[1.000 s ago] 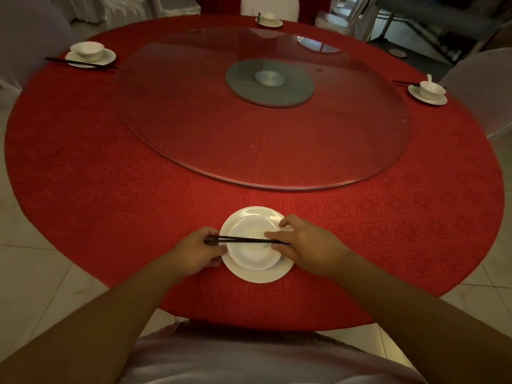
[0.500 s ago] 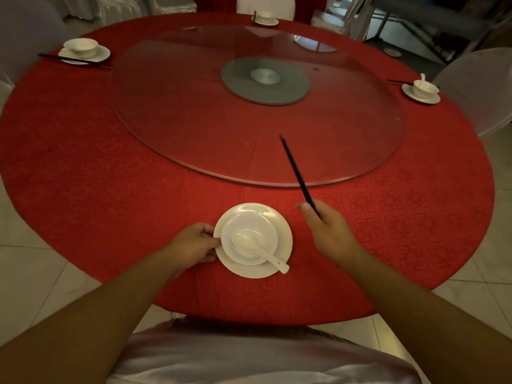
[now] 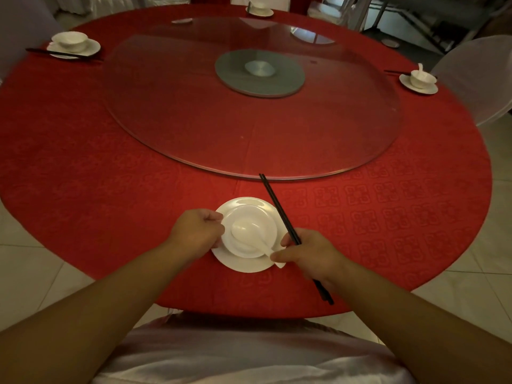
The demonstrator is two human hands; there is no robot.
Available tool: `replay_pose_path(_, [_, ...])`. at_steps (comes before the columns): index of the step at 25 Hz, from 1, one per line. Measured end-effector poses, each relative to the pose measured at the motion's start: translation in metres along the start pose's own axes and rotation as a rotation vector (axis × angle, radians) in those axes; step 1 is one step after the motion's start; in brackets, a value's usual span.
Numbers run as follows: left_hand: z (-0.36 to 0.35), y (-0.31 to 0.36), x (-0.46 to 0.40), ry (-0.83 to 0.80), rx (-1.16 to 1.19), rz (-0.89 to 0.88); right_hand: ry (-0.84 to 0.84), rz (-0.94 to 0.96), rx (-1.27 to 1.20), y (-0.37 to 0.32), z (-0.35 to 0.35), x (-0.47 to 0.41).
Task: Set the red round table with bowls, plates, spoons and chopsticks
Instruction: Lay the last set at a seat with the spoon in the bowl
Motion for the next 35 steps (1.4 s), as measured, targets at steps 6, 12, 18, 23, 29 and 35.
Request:
replay_pose_path(6, [-0.003,0.005,0.001,0.041,-0.079,0.012,0.119,-0.022,-0.041,0.001,0.011,-0.014])
replay_pose_path(12, [-0.006,0.005,0.006,0.044,-0.011,0.079,0.197,0.008,-0.061,-0.006,0.021,-0.031])
replay_pose_path(18, [0.005,0.012,0.009,0.173,-0.189,-0.034,0.359,-0.058,-0.088,-0.002,0.032,-0.036])
replay_pose_path(23, [-0.015,0.058,0.047,0.103,-0.217,-0.492,0.289,-0.107,-0.408,0.002,0.044,-0.039])
replay_pose_path(29, [-0.098,0.031,0.079,-0.59,-0.263,0.231,0.155,-0.171,-0.48,0.006,0.039,-0.041])
replay_pose_path(35, [-0.128,0.008,0.071,-0.668,0.25,0.467,0.082,-0.214,-0.444,0.022,0.038,-0.035])
Point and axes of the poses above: each hand's wrist, its own x-axis away from the middle knuckle, its own z-axis out of the back of the hand, y = z × x, the point moved 3 cm from there along -x, towards the middle knuckle, and after that the axes turned 6 degrees about x, right-handed, at the moved point
